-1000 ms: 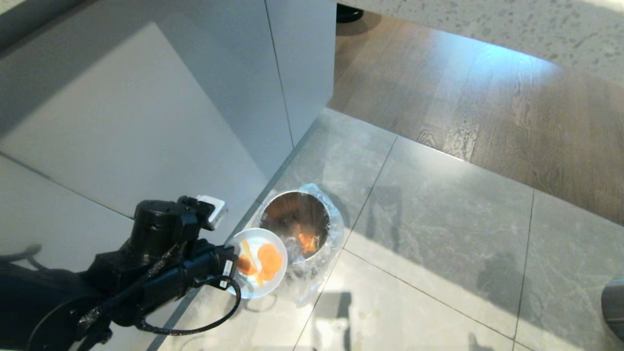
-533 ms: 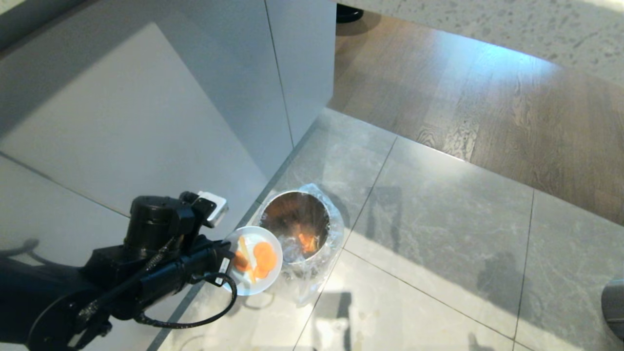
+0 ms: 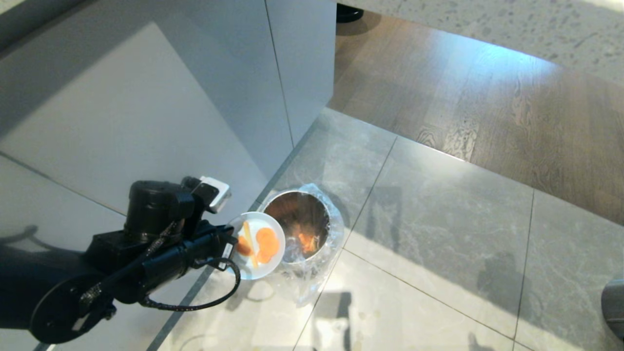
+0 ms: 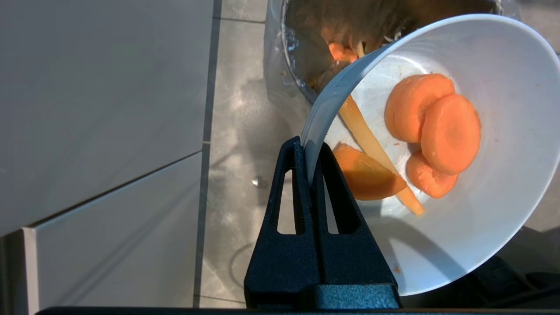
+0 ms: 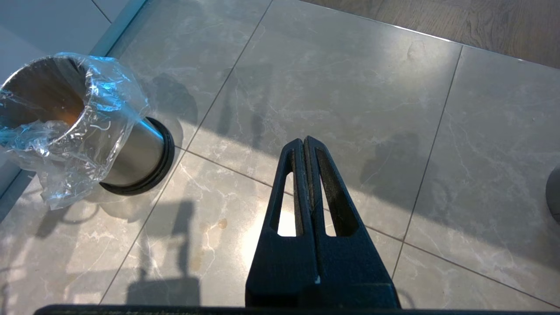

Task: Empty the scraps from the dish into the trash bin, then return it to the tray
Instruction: Move the bowl over the trash can, then pour the leftover food from the bowl into the trash can

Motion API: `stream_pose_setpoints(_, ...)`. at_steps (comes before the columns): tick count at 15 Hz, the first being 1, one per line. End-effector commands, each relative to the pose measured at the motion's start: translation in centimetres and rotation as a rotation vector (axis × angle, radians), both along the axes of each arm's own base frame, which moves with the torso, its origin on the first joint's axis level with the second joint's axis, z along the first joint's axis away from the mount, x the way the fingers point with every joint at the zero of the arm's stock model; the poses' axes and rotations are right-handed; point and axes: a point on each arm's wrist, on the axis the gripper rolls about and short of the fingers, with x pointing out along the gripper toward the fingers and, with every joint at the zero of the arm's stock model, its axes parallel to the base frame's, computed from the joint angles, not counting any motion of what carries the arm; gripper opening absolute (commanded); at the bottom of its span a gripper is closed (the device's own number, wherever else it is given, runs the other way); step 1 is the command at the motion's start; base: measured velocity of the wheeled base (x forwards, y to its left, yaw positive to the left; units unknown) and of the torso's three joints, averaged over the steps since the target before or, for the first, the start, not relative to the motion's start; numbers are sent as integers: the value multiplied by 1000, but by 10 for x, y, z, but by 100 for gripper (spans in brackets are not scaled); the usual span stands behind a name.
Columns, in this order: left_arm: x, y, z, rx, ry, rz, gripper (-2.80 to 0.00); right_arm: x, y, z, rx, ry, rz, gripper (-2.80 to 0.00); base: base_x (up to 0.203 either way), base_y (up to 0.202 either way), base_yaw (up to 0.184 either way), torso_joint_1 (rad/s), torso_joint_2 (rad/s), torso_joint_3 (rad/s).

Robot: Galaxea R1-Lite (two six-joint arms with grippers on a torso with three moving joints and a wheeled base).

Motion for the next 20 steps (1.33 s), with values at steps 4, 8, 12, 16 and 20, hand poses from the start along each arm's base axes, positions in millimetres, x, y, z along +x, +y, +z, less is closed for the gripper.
stream_pose_setpoints(4,3,-2,6,-7,-24,0,-280,0,0,0,1,-1,0,-280,0,0,0,0,0,0)
stream_pose_setpoints(8,7,-1,7,41,-40,-21,-280,0,0,0,1,-1,0,-280,0,0,0,0,0,0)
stream_pose_setpoints(12,10,-1,10,74,-62,-39,-280,0,0,0,1,-3,0,-280,0,0,0,0,0,0)
stream_pose_setpoints(16,18,-3,17,102,-95,-50,-280,0,0,0,1,-2,0,-280,0,0,0,0,0,0)
stream_pose_setpoints(20,21,-2,28,147,-111,-69,-280,0,0,0,1,-1,0,-280,0,0,0,0,0,0)
